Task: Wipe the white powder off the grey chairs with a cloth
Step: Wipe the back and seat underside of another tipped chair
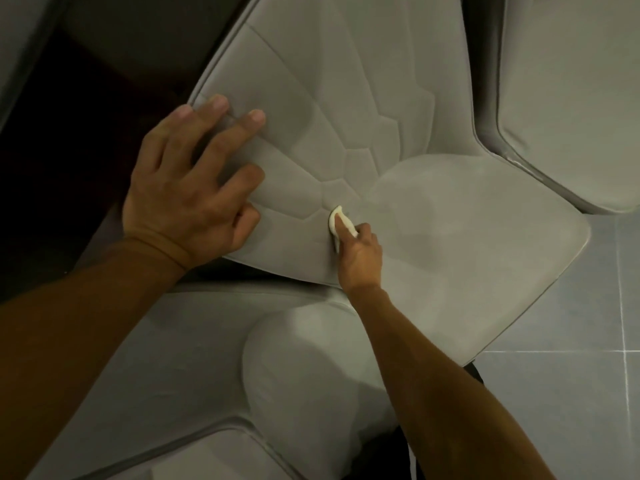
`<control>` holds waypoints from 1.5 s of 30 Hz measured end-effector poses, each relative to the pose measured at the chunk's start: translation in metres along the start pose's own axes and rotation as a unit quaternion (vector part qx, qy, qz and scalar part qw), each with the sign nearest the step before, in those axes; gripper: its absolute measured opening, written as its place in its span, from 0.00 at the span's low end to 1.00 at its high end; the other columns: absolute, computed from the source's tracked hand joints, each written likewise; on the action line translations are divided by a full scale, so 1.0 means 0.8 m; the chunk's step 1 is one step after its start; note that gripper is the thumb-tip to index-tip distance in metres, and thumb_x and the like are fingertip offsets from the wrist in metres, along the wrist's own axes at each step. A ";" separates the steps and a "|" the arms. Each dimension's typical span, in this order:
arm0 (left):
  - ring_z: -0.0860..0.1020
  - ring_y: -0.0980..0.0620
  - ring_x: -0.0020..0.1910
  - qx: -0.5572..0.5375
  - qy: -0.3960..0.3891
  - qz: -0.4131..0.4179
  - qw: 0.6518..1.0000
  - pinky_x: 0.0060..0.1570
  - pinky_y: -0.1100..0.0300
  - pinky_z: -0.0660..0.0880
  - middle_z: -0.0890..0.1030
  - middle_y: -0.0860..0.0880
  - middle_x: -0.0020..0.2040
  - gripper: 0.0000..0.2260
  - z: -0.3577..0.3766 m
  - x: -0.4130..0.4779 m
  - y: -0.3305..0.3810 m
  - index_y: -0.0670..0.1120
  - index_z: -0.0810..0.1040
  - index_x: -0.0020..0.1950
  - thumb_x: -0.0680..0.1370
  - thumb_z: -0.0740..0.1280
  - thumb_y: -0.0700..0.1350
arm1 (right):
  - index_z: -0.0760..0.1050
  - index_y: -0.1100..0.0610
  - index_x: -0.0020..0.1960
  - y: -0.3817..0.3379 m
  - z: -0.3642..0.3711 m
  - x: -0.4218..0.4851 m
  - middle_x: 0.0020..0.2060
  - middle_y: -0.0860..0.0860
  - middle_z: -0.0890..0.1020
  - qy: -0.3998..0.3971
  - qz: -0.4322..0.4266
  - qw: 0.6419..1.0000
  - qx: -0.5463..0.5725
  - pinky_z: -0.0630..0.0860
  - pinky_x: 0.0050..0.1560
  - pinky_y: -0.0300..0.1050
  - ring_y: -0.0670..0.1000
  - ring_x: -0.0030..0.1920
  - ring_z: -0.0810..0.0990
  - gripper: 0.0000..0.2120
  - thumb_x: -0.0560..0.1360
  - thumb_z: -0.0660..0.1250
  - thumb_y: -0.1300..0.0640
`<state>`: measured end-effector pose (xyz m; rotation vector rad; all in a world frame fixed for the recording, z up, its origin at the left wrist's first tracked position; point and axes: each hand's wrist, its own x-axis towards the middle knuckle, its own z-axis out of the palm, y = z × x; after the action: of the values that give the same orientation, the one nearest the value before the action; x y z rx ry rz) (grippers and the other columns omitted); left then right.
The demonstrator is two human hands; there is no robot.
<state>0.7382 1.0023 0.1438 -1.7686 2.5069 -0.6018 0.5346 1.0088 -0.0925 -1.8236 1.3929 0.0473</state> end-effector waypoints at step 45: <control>0.70 0.36 0.72 -0.007 0.012 0.005 1.000 0.72 0.45 0.62 0.76 0.42 0.72 0.08 0.000 0.002 0.000 0.43 0.79 0.47 0.75 0.64 0.46 | 0.76 0.46 0.68 0.033 -0.020 -0.035 0.51 0.54 0.76 0.093 -0.120 0.988 0.025 0.72 0.51 0.44 0.54 0.48 0.74 0.18 0.80 0.59 0.52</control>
<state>0.7380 1.0009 0.1441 -1.7629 2.5395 -0.6113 0.4951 1.0199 -0.0839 -1.9799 1.2776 -0.2871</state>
